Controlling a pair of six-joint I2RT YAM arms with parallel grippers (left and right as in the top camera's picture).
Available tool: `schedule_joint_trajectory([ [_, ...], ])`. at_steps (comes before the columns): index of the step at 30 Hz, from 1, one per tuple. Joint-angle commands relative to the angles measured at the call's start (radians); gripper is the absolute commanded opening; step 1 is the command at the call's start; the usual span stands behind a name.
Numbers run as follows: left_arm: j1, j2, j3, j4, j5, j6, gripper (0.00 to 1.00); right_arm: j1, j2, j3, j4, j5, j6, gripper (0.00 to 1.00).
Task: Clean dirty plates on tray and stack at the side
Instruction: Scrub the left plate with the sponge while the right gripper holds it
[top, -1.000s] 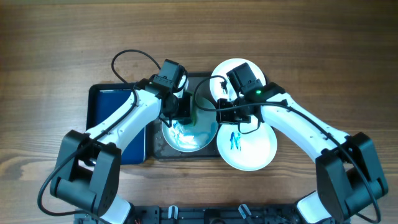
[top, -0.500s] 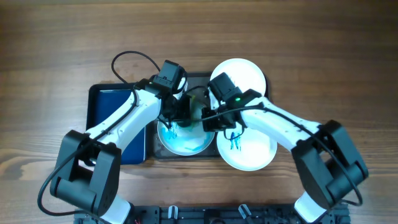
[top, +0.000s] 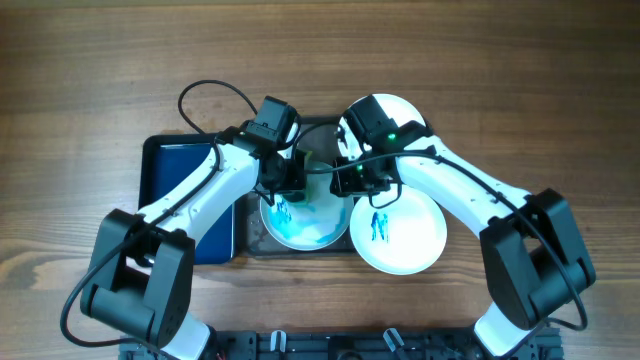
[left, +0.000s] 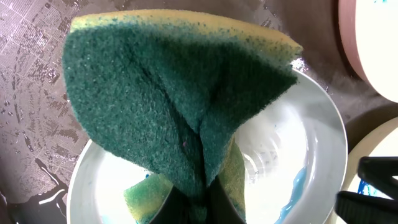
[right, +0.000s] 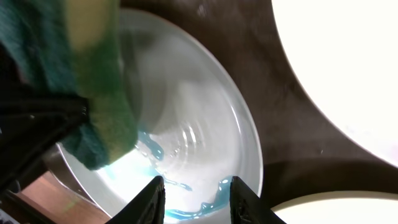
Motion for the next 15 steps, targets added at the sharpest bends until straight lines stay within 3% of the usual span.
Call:
schedule_joint_trajectory([
  [1,0.002,0.006,0.019,0.006,-0.008,0.019,0.04,-0.002,-0.011,0.017,-0.031,0.098,0.021,0.32],
  [7,0.002,0.006,0.019,0.006,-0.007,0.019,0.04,-0.002,-0.011,0.015,-0.055,0.163,0.022,0.31],
  [15,0.002,0.006,0.019,-0.002,-0.007,0.019,0.04,-0.002,0.047,-0.008,0.042,0.134,0.026,0.30],
])
